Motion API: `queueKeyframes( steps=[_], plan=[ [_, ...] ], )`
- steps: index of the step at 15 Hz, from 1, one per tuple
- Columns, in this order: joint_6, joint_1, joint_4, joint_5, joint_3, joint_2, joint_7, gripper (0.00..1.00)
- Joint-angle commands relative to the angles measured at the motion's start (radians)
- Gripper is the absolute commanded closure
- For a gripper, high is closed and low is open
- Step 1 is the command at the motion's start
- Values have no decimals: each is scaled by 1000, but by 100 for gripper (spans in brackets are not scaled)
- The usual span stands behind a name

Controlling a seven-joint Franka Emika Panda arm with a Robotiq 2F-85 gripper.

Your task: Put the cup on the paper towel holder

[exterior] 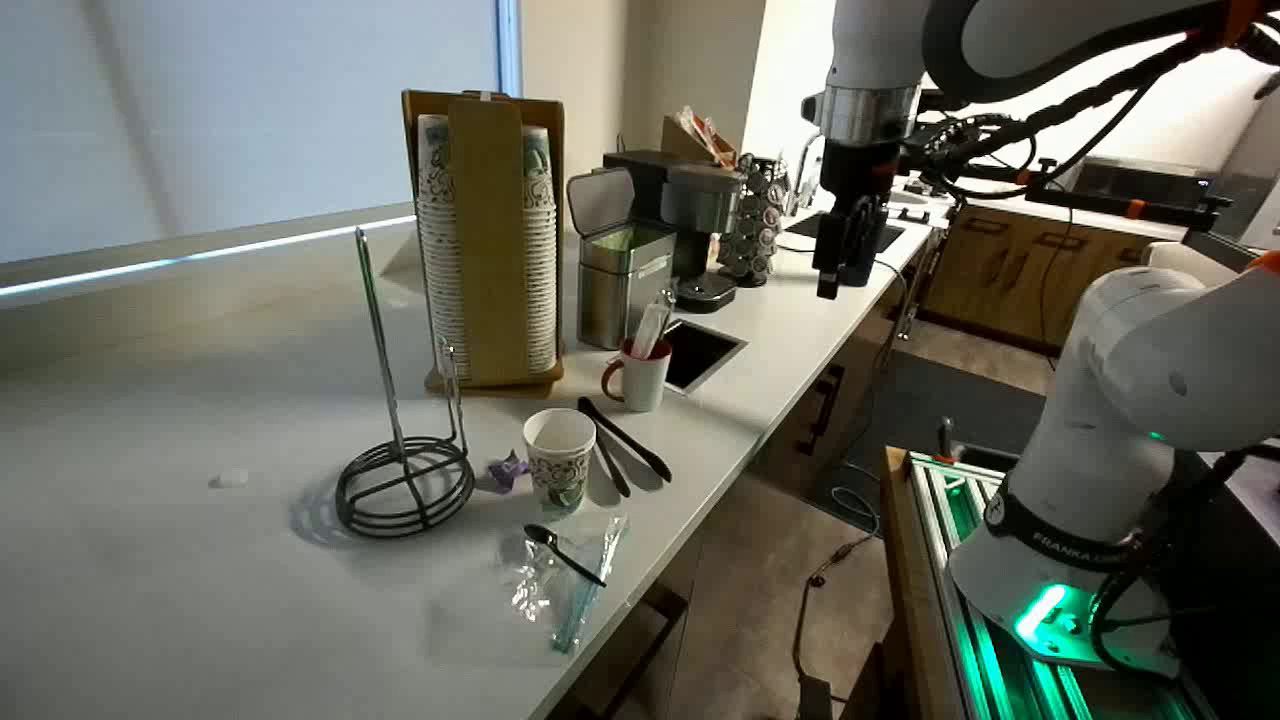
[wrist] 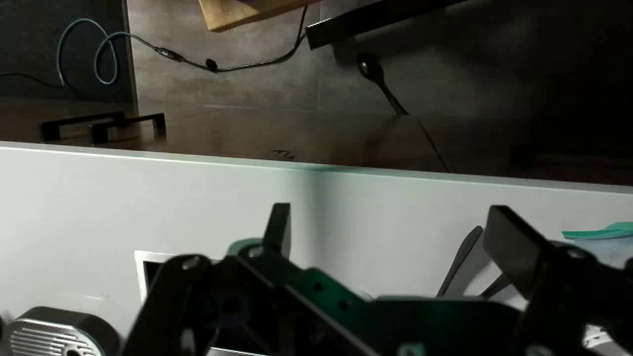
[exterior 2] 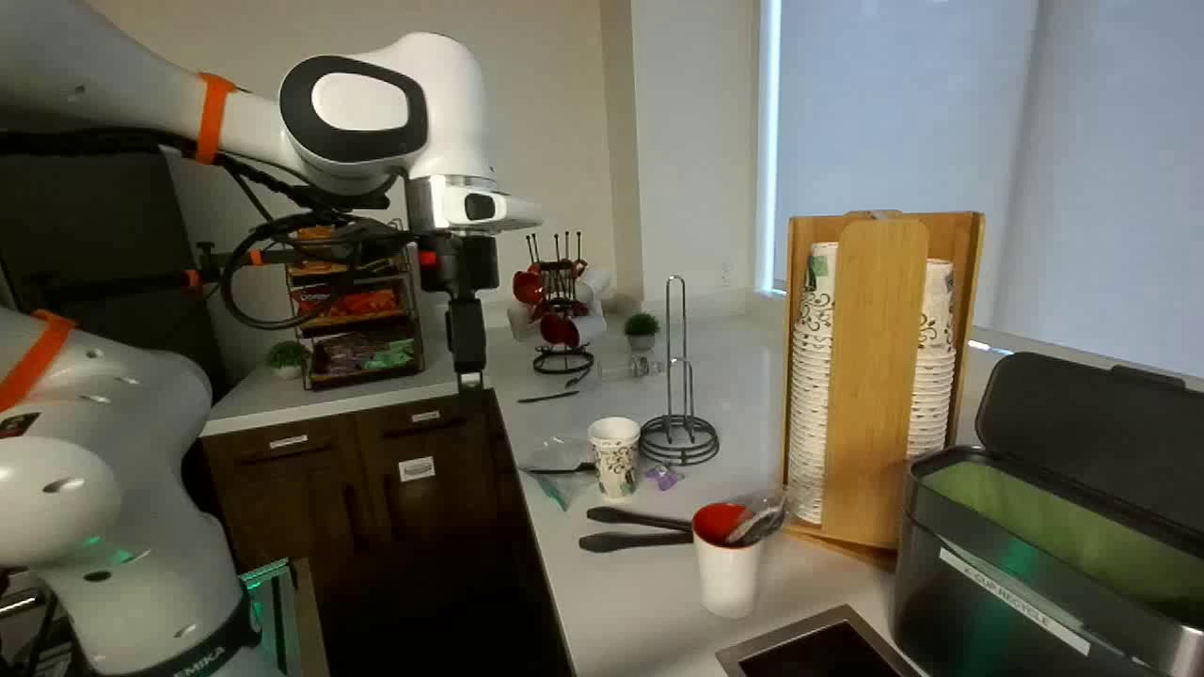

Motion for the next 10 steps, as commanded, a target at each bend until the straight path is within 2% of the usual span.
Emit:
queueKeyframes(
  steps=[1, 2, 5, 8, 10],
  plan=[
    [-4, 15, 2, -8, -12, 1, 9, 0],
    [-4, 15, 3, -8, -12, 1, 9, 0],
    [83, 39, 42, 94, 1, 85, 99, 0],
    [196, 73, 117, 199, 43, 230, 187, 0],
    [251, 68, 190, 217, 85, 349, 277, 0]
  ],
)
